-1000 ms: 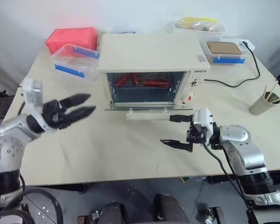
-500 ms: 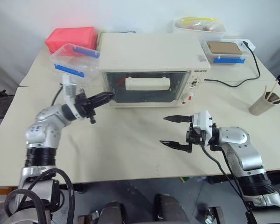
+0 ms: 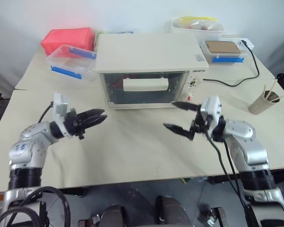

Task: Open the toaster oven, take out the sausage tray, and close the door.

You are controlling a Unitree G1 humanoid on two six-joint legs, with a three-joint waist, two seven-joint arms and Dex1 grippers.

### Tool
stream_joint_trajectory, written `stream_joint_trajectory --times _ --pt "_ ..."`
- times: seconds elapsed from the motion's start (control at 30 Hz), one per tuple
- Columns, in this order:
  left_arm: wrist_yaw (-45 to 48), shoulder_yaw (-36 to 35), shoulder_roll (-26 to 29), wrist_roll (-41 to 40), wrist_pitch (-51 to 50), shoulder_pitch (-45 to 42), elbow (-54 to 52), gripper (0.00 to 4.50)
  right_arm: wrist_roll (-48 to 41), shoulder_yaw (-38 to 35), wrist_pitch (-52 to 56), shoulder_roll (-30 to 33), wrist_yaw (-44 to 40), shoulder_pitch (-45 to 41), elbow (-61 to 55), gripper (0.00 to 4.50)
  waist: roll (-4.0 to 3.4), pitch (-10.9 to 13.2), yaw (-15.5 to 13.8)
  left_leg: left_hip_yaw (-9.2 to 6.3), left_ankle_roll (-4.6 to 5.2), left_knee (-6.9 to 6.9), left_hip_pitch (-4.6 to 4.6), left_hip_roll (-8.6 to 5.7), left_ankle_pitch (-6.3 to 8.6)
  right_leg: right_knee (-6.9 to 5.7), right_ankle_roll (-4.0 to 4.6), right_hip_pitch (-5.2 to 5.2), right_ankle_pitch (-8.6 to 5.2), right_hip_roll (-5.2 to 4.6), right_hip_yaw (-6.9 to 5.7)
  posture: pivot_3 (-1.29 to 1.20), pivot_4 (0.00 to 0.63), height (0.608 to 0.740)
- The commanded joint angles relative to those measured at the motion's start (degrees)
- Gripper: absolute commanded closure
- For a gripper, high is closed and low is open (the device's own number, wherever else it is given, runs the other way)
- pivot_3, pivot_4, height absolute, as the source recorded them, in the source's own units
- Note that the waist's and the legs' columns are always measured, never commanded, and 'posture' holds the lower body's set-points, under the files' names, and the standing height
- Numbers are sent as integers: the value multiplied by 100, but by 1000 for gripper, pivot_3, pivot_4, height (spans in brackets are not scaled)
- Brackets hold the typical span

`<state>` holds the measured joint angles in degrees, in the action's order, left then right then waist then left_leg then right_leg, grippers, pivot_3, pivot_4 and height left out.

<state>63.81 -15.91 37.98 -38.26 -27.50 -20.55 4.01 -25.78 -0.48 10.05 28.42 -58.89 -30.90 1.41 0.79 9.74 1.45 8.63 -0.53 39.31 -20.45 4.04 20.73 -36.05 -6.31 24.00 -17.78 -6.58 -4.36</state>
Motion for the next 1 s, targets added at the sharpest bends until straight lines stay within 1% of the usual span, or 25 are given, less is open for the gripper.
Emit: stream_joint_trajectory --times 0.03,0.13,0.37,0.57,0.73,0.9,1.0 --pt "-112 -311 64 -278 -63 297 -637 1477 -129 -102 65 -80 2 -272 206 0 -1 0 -25 -2 1 0 -3 -5 0 0 0 0 0 -4 0 0 150 740" --pt "-163 -365 32 -271 19 613 -944 583 -131 -83 39 -166 -70 -471 367 0 -1 0 -21 -2 6 0 -6 -12 3 2 -1 0 0 -10 0 0 150 740" --pt "-292 -370 18 -442 -160 932 -1246 583 -163 -82 -11 -287 -216 -593 403 0 -3 1 17 -1 2 0 -6 -5 1 2 -1 1 0 -3 -1 0 150 740" --pt "-299 -335 -36 -468 -139 1050 -1194 583 -391 -171 -180 -446 -335 -452 65 0 -6 4 23 0 2 -2 -7 -5 1 3 -1 3 0 -2 -1 0 150 740" --pt "-196 -324 -6 -390 -59 1041 -1003 583 -246 -92 -526 -456 -411 -310 -7 0 -11 7 35 8 2 -7 -8 -5 1 3 0 10 0 -2 1 0 150 740" --pt "-206 -430 29 -414 -64 867 -749 583 32 195 -1001 -205 -899 111 -262 0 -13 8 28 12 2 -10 -9 -3 1 3 0 15 0 0 1 0 150 740" --pt "-348 -529 32 -427 -68 383 -304 583 246 324 -1305 -41 -1104 384 -256 0 -13 8 25 17 2 -7 -8 -3 1 4 0 15 0 0 1 0 150 740"
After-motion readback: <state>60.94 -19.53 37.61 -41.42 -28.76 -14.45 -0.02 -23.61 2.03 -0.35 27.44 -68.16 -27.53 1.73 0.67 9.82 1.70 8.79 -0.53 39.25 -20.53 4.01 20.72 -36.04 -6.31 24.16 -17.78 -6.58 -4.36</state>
